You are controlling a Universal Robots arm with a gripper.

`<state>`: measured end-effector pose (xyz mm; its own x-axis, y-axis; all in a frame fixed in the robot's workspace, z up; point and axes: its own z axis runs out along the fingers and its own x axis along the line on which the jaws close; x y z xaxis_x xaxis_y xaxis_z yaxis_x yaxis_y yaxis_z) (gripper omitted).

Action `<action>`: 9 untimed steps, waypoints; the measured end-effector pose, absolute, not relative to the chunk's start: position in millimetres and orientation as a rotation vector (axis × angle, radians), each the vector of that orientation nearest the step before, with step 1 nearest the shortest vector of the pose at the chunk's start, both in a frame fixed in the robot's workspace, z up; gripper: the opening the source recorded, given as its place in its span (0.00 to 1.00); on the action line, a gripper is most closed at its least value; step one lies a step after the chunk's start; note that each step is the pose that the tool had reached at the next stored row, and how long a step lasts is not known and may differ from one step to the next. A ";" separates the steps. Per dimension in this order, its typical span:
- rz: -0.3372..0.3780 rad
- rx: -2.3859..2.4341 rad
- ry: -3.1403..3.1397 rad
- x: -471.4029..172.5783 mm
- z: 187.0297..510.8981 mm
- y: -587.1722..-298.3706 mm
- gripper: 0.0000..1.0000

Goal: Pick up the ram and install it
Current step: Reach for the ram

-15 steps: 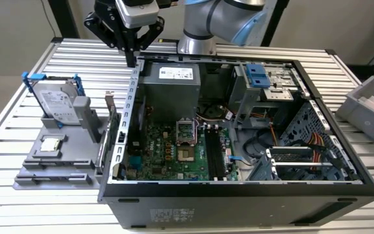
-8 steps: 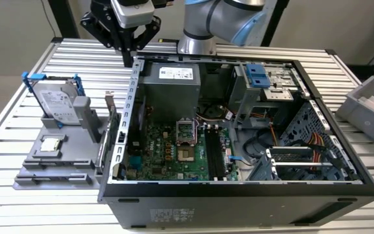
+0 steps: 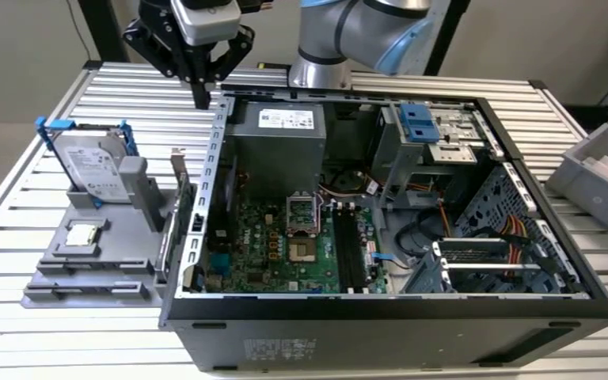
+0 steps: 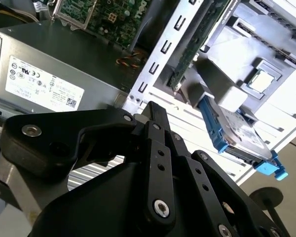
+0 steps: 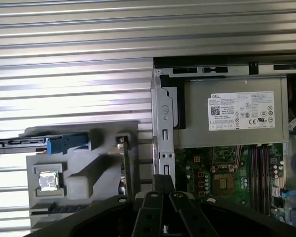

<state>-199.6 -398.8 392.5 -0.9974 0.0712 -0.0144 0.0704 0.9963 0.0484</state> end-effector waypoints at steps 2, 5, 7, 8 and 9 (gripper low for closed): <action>0.075 0.111 3.123 -201.5 392.5 -398.8 0.00; 0.075 0.111 3.125 -203.4 392.4 -398.7 0.00; 0.075 0.111 3.126 -204.4 392.4 -398.8 0.00; 0.075 0.111 3.126 -204.9 392.4 -398.8 0.00; 0.075 0.111 3.127 -205.4 392.4 -398.8 0.00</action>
<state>-205.4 -398.8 392.4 -0.9974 0.0712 -0.0099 0.0706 0.9963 0.0481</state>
